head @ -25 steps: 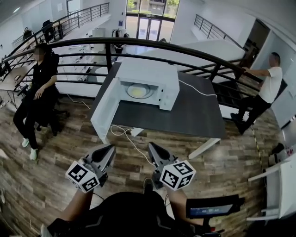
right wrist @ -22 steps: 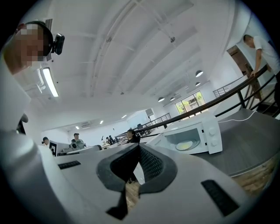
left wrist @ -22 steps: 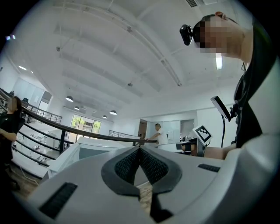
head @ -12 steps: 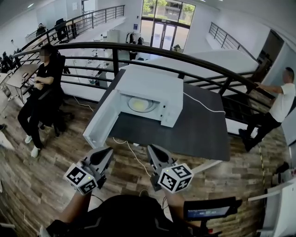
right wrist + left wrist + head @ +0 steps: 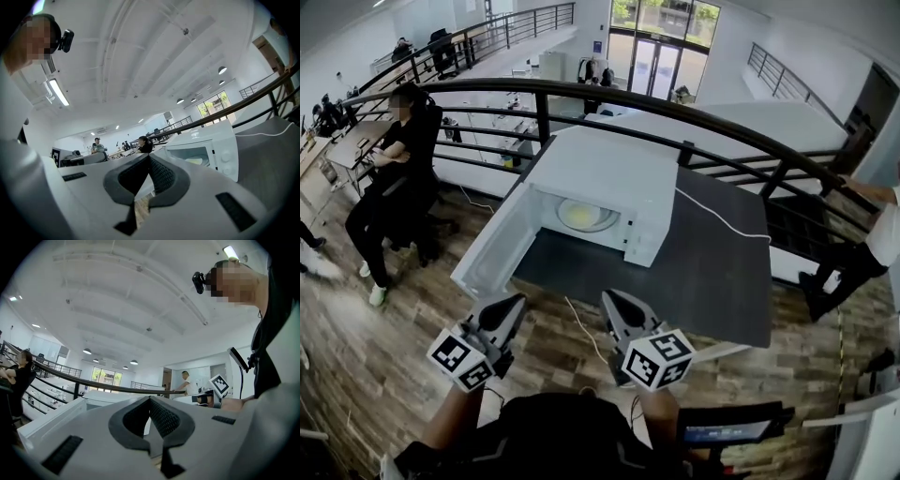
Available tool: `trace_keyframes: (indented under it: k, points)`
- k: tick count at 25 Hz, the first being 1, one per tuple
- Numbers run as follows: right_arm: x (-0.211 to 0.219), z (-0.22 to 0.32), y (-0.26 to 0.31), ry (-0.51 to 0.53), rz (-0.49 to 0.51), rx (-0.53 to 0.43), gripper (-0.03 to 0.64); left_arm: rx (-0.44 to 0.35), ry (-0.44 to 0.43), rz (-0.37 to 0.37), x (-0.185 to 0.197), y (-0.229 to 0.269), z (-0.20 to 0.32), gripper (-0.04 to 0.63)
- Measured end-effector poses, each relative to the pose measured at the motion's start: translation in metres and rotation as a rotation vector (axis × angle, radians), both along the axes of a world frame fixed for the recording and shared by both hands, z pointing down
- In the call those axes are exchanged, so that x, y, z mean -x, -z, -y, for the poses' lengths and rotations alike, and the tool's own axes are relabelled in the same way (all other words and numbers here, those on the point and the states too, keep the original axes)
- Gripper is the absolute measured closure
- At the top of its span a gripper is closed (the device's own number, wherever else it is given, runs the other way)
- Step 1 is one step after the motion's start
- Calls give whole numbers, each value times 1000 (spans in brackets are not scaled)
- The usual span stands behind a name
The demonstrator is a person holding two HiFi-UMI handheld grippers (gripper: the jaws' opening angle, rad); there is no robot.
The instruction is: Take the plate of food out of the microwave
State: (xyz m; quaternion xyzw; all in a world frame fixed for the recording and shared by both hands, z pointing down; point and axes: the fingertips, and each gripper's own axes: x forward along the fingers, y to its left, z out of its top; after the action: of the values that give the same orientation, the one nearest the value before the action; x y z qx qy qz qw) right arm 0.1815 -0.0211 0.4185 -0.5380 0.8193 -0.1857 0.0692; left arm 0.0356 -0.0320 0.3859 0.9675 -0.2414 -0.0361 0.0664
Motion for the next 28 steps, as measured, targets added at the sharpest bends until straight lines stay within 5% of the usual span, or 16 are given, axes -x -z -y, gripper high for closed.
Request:
trace_keyframes:
  k: [15,28]
  points:
    - [10,51,-14,4,25,34,618,-18,43,44,8,-1,43,591]
    - [65,108,5,-80,0,9,618,-44,-92,28,47,11,98,591]
